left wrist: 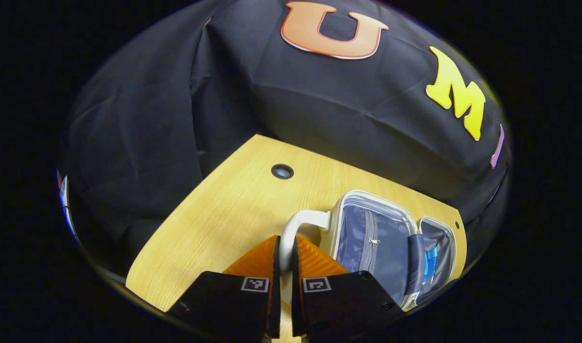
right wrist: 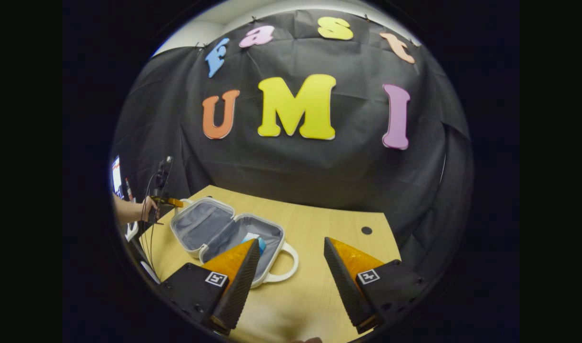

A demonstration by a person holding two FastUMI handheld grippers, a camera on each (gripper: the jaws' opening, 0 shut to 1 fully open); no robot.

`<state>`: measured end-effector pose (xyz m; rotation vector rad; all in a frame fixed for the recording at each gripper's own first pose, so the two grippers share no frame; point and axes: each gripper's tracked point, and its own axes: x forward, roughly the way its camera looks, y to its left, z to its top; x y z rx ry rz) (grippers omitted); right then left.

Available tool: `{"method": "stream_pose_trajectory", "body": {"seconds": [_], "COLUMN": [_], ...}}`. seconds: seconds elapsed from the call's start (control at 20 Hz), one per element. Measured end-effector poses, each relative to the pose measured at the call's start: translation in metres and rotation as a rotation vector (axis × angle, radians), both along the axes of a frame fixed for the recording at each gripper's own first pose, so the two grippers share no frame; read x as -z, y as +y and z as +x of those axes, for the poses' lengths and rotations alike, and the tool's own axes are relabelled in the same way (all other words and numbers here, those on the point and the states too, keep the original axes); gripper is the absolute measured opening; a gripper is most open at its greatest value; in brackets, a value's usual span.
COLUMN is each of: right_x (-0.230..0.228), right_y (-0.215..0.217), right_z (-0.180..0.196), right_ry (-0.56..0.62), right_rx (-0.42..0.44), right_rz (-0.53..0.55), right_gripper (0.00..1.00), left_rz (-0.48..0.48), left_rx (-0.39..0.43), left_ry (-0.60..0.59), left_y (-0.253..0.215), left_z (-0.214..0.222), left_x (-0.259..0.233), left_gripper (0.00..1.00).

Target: First open the suitcase, pack the skin care products into it, and then close the suitcase.

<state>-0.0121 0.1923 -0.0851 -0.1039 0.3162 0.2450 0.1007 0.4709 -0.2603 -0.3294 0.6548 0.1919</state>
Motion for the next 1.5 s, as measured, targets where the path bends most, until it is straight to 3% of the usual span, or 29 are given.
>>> {"method": "stream_pose_trajectory", "body": {"seconds": [0.3,0.6,0.75,0.9,1.2,1.5], "right_x": [-0.023,-0.033,-0.034,-0.034,-0.031,-0.020], "right_y": [-0.006,-0.047,-0.066,-0.088,-0.144,-0.190], "right_z": [-0.018,-0.019,-0.021,-0.023,-0.024,-0.013], "right_ry": [-0.081,-0.102,-0.100,-0.097,-0.078,-0.065], "right_rx": [-0.069,-0.015,0.000,0.030,0.081,0.127], "right_rz": [-0.005,0.072,0.104,0.126,0.145,0.167], "right_gripper": [0.78,0.80,0.80,0.80,0.80,0.78], "left_rz": [0.143,0.205,0.289,0.376,0.306,0.288], "left_rx": [0.003,0.041,0.080,0.126,0.194,0.272], "left_ry": [-0.096,-0.244,-0.276,-0.321,-0.359,-0.349], "left_y": [-0.040,-0.119,-0.170,-0.226,-0.341,-0.421], "left_z": [-0.015,-0.011,-0.007,-0.001,0.010,0.013], "left_x": [-0.084,-0.174,-0.201,-0.217,-0.216,-0.178], "left_gripper": [0.11,0.11,0.10,0.10,0.11,0.10]}}
